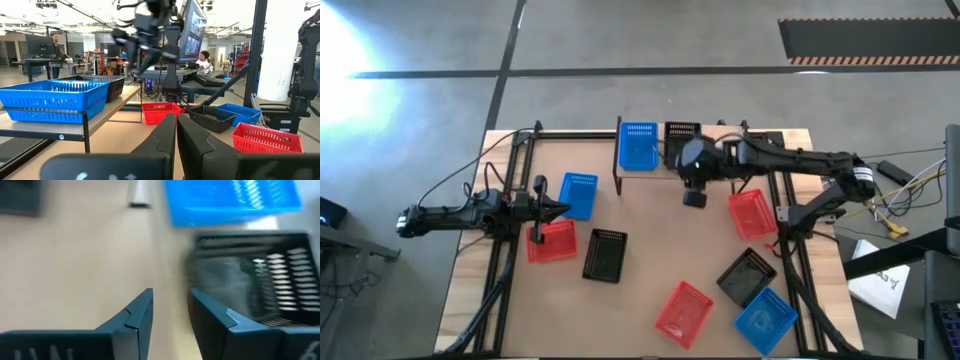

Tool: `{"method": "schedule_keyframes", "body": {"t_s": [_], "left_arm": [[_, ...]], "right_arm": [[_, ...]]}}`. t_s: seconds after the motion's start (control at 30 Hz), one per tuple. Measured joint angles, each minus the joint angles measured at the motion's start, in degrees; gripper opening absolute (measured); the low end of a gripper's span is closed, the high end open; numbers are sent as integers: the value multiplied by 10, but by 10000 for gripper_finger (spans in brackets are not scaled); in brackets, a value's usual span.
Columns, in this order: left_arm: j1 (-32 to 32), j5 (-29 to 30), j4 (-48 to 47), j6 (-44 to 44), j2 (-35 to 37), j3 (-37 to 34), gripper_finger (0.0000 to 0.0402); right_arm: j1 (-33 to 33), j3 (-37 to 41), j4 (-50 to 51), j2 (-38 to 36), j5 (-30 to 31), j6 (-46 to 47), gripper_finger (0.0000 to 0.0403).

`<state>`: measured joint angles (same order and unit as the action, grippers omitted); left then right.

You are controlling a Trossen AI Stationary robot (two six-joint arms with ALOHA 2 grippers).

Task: Stack baskets on shelf by color
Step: Put the bottom red basket on the shelf

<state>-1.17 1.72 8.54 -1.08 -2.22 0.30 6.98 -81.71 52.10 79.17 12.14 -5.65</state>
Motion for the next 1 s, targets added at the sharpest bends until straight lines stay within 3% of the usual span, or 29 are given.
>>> {"method": "schedule_keyframes", "body": {"t_s": [0.1, 0.3, 0.57, 0.8, 1.0], "left_arm": [[0, 0, 0, 0, 0, 0, 0], [0, 0, 0, 0, 0, 0, 0], [0, 0, 0, 0, 0, 0, 0], [0, 0, 0, 0, 0, 0, 0], [0, 0, 0, 0, 0, 0, 0]], "right_arm": [[-69, 16, -5, -11, 4, 51, 96], [-238, 78, -11, -11, 83, 201, 68], [-399, 144, -125, 21, 45, 464, 58], [-457, 136, -246, 85, -2, 521, 133], [-468, 50, -254, 181, -80, 516, 211]]}}
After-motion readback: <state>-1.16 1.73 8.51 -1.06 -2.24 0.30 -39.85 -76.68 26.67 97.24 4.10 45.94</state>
